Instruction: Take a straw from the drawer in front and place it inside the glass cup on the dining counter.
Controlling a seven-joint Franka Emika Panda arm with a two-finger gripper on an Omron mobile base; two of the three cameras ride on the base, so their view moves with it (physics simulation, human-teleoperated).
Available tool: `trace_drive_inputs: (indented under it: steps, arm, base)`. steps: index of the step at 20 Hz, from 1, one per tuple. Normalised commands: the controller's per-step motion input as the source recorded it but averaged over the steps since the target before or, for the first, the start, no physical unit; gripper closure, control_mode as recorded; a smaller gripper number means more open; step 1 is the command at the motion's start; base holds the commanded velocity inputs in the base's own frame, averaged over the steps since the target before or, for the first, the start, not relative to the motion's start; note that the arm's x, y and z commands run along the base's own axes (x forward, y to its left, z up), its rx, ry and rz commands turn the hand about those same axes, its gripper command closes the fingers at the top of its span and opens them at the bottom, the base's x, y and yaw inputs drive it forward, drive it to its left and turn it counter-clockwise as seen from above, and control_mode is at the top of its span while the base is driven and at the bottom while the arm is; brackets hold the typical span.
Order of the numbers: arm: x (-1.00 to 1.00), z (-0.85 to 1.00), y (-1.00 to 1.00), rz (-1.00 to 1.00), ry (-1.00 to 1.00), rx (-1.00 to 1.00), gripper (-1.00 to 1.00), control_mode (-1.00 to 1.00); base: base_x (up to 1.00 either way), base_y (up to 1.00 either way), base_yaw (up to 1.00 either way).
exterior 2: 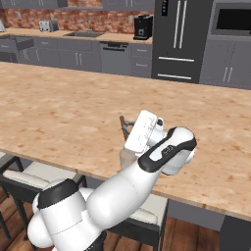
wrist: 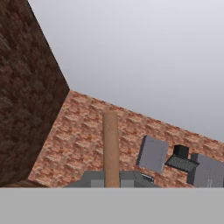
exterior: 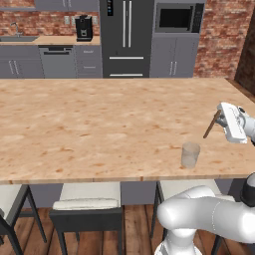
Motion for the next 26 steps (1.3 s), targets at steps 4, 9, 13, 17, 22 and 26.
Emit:
trace_drive_inputs:
  steps: [4,9,13,17,22,26]
  arm:
    - [0.14,0.03,0.12,-0.05,0.0,0.0,1.0,-1.0]
    - [0.14,0.01,0.04,-0.09,0.07,-0.02,1.0,-1.0]
    - [0.01,-0.02,0.0,-0.11,0.12,-0.03,1.0,-1.0]
    - [0.0,-0.12,0.02,-0.1,0.16,0.0,1.0,-1.0]
    - [0.0,-0.23,0.23,-0.05,0.17,0.0,1.0,-1.0]
    - [0.0,-0.19,0.26,-0.02,0.14,0.0,1.0,-1.0]
  base:
    - [0.0,0.0,0.0]
    - [0.0,0.0,0.0]
    - [0.0,0.0,0.0]
    - [0.0,0.0,0.0]
    - [0.0,0.0,0.0]
    - [0.0,0.0,0.0]
